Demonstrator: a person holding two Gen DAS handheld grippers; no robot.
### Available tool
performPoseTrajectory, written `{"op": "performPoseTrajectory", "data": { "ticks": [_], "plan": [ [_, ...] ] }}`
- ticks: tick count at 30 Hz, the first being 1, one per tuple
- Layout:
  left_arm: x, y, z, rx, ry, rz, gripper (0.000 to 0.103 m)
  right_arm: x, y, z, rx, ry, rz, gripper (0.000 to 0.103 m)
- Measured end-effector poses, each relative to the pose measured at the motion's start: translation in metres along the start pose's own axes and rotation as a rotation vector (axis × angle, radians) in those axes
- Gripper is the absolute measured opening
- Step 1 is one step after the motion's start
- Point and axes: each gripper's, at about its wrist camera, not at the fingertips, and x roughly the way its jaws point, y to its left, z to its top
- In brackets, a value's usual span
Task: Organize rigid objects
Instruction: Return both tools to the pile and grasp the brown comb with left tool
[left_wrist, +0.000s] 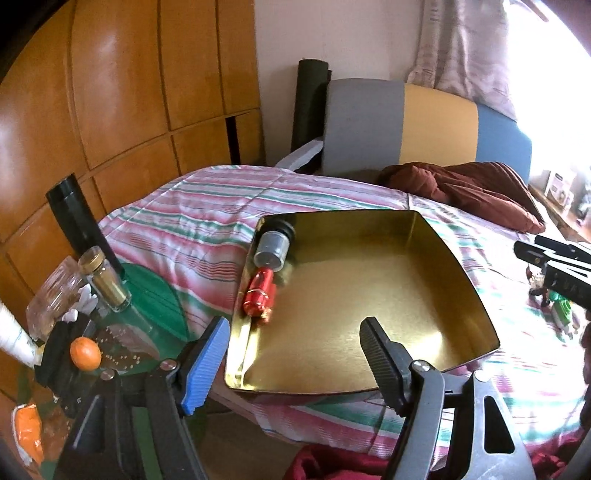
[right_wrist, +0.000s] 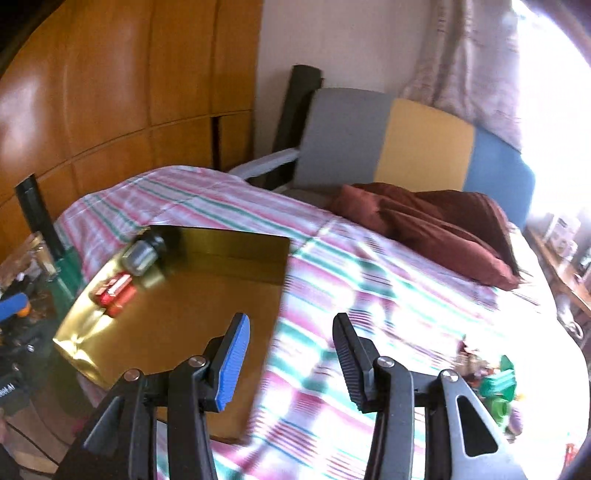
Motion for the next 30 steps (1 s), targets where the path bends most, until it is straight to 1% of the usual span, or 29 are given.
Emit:
{"op": "performPoseTrajectory", "data": {
  "ticks": [7, 8, 9, 10, 11, 14, 17, 24, 28, 30],
  "plan": [
    [-0.003, -0.02, 0.003, 0.061, -0.01, -0.012, 0.074, -0.011, -0.069, -0.009, 0.118, -0.009, -0.107, 0.047],
    [-0.003, -0.022, 0.003, 0.067, -0.01, -0.013, 0.074, -0.012, -0.08, -0.011, 0.137, -0.006, -0.126, 0.051],
    [-0.003, -0.024, 0.003, 0.073, -0.011, -0.015, 0.074, -0.013, -0.09, -0.012, 0.155, -0.005, -0.141, 0.07],
    [-0.003, -0.027, 0.004, 0.079, -0.011, -0.016, 0.074, -0.015, -0.101, -0.014, 0.174, -0.01, -0.154, 0.078],
    [-0.003, -0.029, 0.004, 0.087, -0.011, -0.019, 0.074, -0.017, -0.113, -0.017, 0.191, -0.014, -0.171, 0.082],
    [-0.003, -0.037, 0.004, 0.106, -0.011, -0.022, 0.074, -0.02, -0.141, -0.023, 0.221, -0.007, -0.225, 0.082],
    [-0.005, -0.045, 0.005, 0.126, -0.016, -0.026, 0.074, -0.023, -0.167, -0.031, 0.265, -0.003, -0.262, 0.082],
    [-0.006, -0.067, 0.009, 0.183, -0.018, -0.049, 0.074, -0.025, -0.241, -0.063, 0.409, 0.011, -0.385, 0.082],
    [-0.006, -0.084, 0.01, 0.224, -0.018, -0.064, 0.074, -0.021, -0.283, -0.092, 0.535, 0.026, -0.445, 0.082],
    [-0.007, -0.094, 0.011, 0.245, -0.017, -0.07, 0.074, -0.018, -0.303, -0.106, 0.637, 0.068, -0.46, 0.082]
  ]
}}
